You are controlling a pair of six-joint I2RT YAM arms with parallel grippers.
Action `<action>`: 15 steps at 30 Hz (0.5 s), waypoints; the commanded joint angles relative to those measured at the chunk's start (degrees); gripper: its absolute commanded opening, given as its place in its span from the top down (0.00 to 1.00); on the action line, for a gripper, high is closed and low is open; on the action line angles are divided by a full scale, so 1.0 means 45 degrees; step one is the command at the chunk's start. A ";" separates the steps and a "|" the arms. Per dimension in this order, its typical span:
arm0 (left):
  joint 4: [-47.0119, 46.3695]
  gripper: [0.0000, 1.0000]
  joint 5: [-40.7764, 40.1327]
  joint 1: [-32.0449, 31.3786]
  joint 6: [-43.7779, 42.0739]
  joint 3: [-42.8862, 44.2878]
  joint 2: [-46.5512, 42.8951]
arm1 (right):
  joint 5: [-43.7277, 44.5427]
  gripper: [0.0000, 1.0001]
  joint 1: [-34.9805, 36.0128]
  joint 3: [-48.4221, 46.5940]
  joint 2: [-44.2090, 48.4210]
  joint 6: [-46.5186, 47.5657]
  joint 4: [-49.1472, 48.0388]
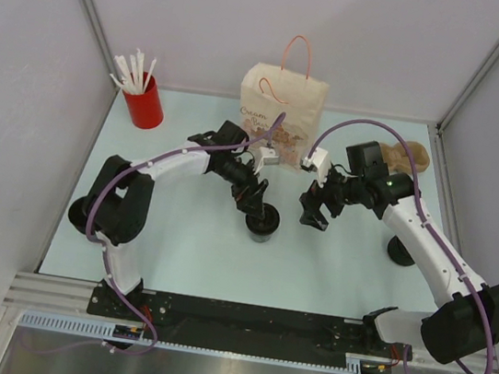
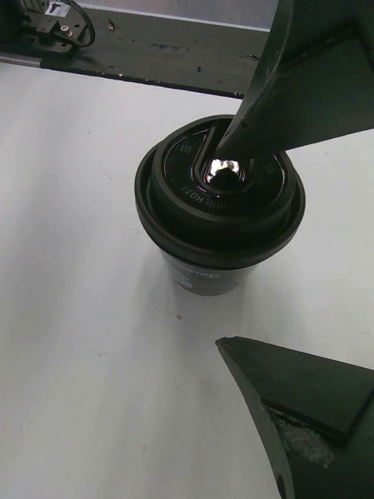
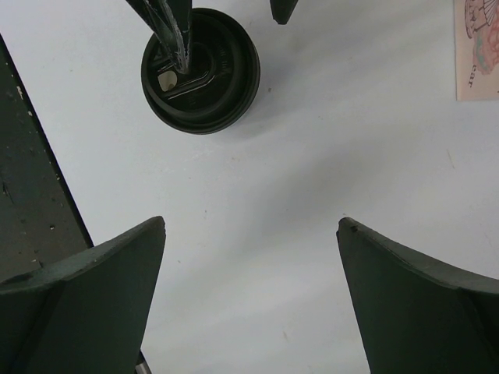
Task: Pack the takeout coffee
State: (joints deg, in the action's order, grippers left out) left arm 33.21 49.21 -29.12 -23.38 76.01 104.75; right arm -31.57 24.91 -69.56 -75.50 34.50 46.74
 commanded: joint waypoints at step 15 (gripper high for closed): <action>0.0314 0.54 0.0158 -0.0071 -0.0215 0.0453 0.1253 | -0.1047 0.06 -0.0104 0.0067 0.0002 -0.0147 -0.0445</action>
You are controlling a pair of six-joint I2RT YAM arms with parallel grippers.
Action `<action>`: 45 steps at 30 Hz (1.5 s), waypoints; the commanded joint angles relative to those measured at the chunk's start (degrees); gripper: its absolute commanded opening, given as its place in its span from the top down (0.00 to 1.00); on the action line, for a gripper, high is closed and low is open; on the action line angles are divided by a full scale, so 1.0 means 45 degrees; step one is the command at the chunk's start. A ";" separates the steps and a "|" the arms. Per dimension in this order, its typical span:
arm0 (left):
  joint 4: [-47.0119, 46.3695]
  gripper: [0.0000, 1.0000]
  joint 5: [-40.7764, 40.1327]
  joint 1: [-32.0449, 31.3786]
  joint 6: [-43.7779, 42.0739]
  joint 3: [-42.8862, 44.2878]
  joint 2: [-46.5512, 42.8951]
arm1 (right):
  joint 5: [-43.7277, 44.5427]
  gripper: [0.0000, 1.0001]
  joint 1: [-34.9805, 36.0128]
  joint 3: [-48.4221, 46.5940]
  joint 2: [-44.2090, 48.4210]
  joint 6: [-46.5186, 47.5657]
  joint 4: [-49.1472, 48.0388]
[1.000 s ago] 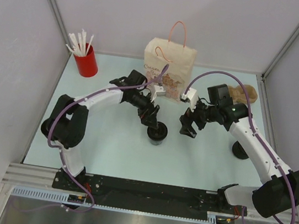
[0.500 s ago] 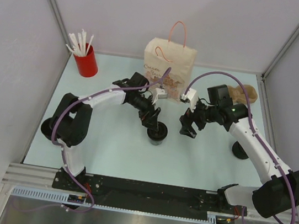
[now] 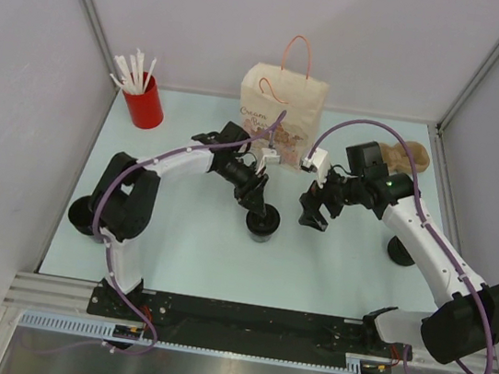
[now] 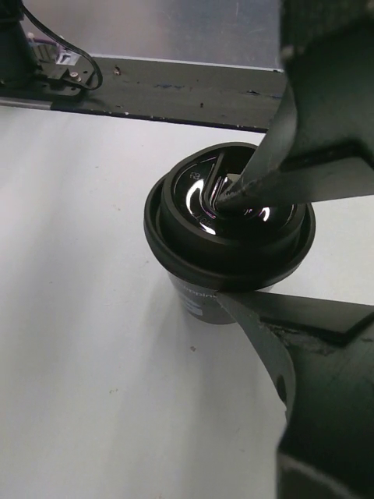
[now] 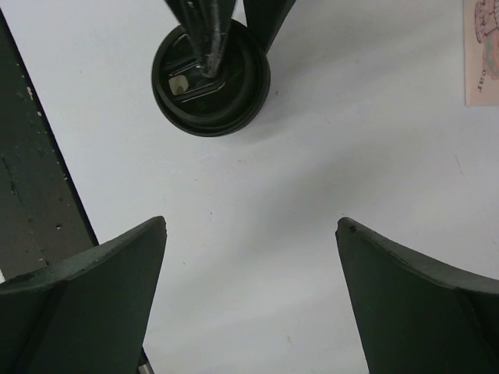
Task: Pack the takeout coffee
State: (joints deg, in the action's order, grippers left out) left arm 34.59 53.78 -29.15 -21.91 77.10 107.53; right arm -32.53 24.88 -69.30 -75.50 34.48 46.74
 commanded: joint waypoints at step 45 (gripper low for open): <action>0.0009 0.43 -0.1482 -0.0105 -0.1088 -0.0668 0.0891 | -0.6130 0.53 -0.1174 -0.0538 -0.6326 -0.5728 -0.5543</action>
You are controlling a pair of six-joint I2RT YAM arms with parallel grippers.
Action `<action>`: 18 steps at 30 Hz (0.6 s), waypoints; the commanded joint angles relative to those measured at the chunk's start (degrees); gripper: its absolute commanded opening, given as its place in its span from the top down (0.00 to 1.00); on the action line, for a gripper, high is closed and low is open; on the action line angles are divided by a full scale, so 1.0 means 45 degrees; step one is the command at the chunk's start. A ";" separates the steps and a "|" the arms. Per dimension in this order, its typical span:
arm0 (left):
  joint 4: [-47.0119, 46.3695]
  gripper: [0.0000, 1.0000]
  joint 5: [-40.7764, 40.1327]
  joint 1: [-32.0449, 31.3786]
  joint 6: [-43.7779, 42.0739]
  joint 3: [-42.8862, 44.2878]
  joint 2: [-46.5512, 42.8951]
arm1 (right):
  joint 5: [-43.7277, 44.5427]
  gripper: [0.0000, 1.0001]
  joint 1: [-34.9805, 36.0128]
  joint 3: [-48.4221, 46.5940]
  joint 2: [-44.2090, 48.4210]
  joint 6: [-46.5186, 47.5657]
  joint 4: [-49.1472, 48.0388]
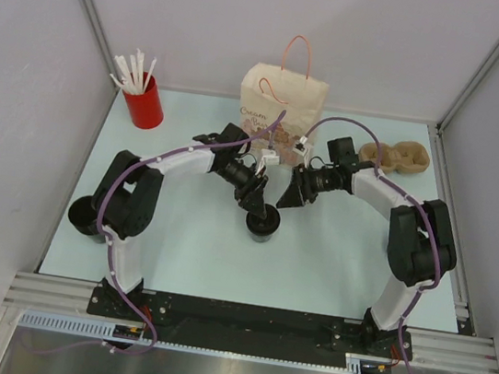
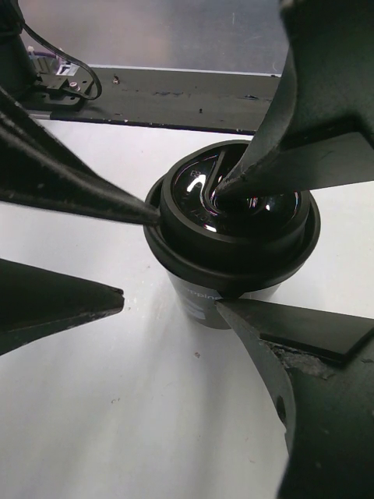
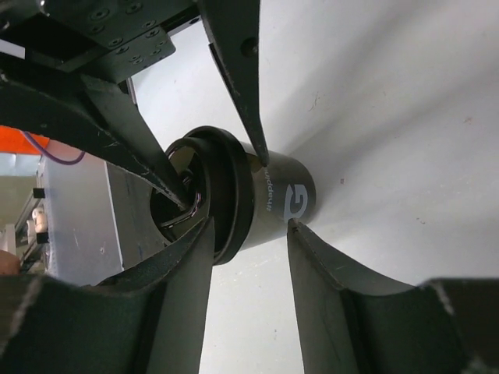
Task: Pack the takeout coffee
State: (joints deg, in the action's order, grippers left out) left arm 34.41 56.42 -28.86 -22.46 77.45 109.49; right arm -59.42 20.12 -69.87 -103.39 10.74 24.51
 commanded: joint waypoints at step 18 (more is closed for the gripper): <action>-0.0323 0.43 -0.2402 -0.0305 -0.0888 -0.1059 0.0258 | 0.0391 0.60 0.0197 -0.0334 -0.0422 -0.0376 -0.0408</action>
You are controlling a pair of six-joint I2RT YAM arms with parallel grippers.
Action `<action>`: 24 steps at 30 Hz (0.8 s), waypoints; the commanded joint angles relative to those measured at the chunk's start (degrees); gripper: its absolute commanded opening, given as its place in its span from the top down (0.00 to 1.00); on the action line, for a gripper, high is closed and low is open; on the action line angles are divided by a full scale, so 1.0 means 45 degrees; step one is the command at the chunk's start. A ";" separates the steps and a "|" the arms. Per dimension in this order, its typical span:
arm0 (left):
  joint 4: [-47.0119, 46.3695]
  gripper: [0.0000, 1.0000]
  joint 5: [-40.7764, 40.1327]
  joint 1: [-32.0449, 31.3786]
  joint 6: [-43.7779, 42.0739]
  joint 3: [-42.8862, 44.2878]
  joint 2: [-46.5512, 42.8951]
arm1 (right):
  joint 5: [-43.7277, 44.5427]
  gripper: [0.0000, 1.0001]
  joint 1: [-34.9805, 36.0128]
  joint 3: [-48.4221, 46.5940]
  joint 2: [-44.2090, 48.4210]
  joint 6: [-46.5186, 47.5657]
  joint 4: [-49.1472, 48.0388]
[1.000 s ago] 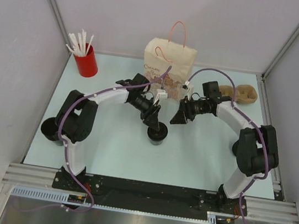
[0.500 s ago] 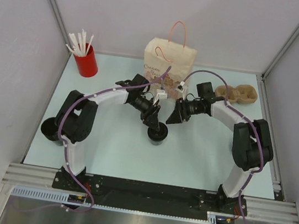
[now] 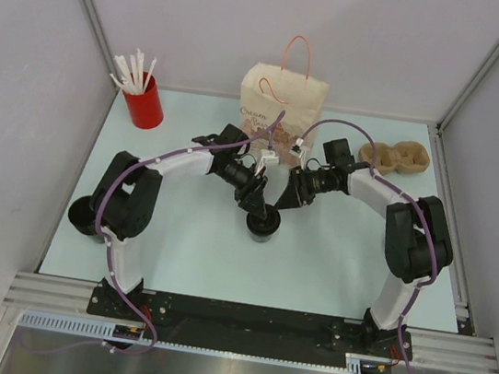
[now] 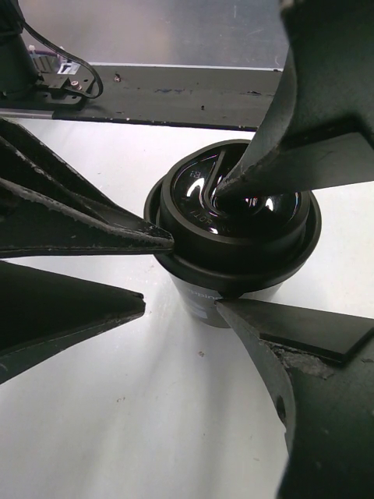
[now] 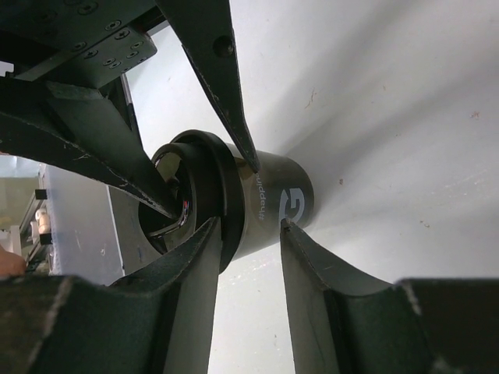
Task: Pack the takeout coffee
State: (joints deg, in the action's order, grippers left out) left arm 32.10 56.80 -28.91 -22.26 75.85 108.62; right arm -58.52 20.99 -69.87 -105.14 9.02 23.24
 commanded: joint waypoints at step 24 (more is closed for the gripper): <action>0.0328 0.45 -0.3773 -0.0295 -0.0951 -0.0646 0.0648 | 0.4195 0.64 0.1057 -0.0041 -0.0385 0.0984 0.0596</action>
State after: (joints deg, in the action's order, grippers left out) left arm 31.90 55.59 -28.93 -21.41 75.68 108.44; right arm -51.83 23.68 -71.42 -105.01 9.08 24.45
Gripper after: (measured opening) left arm 0.555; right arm 0.372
